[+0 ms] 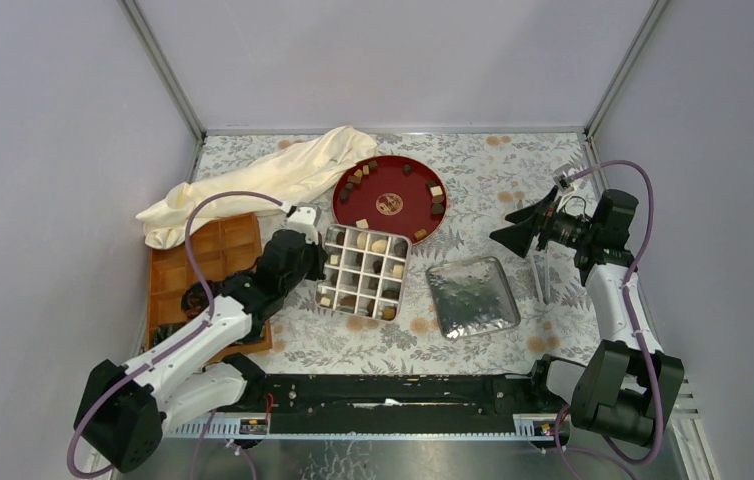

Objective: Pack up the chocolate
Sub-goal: Pick up the packing box from the center of the board.

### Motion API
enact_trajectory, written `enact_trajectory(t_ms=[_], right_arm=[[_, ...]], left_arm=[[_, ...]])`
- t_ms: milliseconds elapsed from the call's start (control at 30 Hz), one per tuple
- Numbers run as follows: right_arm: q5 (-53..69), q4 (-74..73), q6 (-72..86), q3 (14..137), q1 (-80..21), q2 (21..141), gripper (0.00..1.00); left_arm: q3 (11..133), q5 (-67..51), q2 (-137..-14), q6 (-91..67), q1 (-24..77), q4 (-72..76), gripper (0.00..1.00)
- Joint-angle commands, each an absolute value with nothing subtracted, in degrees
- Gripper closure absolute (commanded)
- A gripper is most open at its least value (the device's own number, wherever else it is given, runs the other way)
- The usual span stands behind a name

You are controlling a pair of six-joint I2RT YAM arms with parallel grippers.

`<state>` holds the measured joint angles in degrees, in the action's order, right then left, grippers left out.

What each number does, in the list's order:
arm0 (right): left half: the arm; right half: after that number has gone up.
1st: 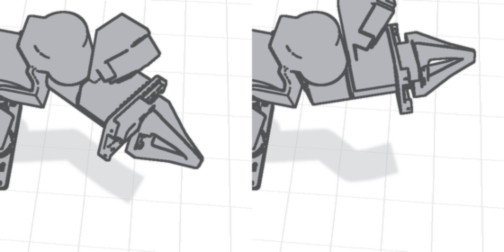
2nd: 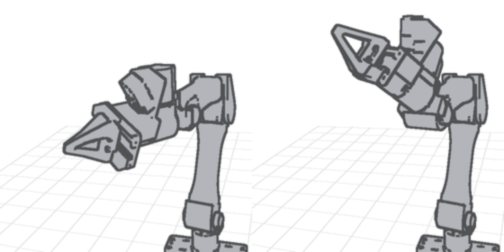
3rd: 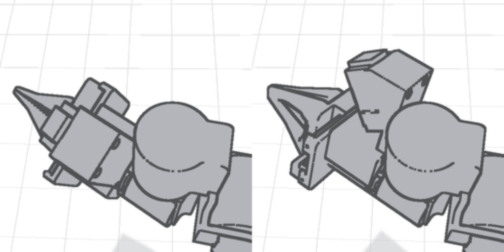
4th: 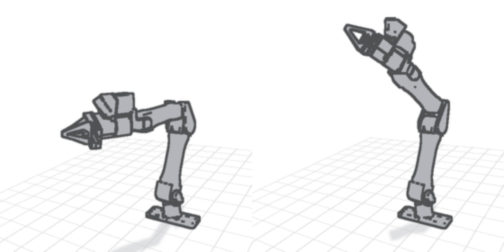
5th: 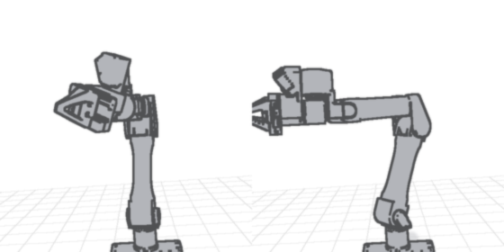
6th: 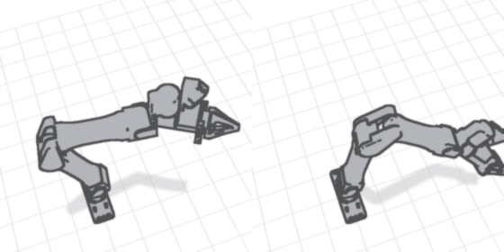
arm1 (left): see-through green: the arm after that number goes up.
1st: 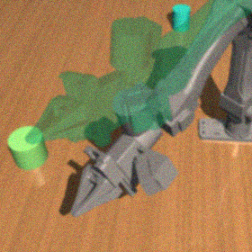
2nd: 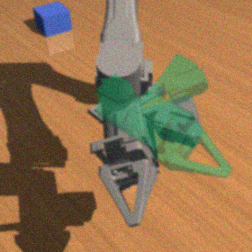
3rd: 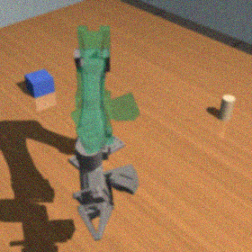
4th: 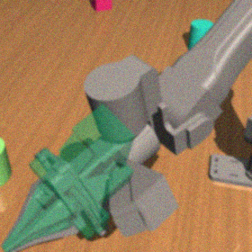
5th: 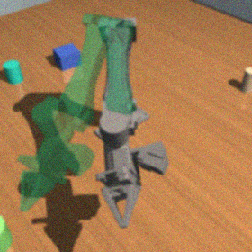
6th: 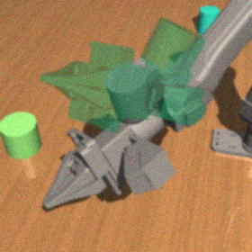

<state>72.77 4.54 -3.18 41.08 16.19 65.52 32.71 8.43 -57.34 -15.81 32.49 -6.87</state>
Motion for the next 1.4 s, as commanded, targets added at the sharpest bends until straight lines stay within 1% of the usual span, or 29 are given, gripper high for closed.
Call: enact_trajectory(t_ms=[0, 267, 600, 967, 1133, 1367], right_arm=[[74.5, 5.7, -3.1, 43.2, 16.2, 64.8, 0.0], [74.5, 5.8, -3.1, 43.1, 16.2, 65.0, 0.0], [74.7, 5.8, -3.2, 43.0, 16.2, 65.1, 0.0], [75.0, 5.5, -3.8, 43.0, 16.2, 65.4, 0.0], [75.0, 5.2, -4.1, 43.1, 16.2, 65.6, 0.0], [75.2, 4.5, -4.7, 43.2, 16.2, 65.6, 0.0]], left_arm=[[32.0, 15.0, -51.5, -20.8, 33.7, 6.0, 1.0], [29.3, 23.3, -43.5, -19.0, 35.1, 8.6, 1.0], [28.7, 26.5, -41.3, -14.0, 38.4, 10.2, 1.0], [26.6, 25.6, -37.3, -5.9, 42.0, 15.1, 1.0], [25.5, 23.1, -36.1, -4.3, 42.9, 17.6, 1.0], [25.2, 23.2, -35.4, -3.7, 43.8, 17.7, 1.0]])
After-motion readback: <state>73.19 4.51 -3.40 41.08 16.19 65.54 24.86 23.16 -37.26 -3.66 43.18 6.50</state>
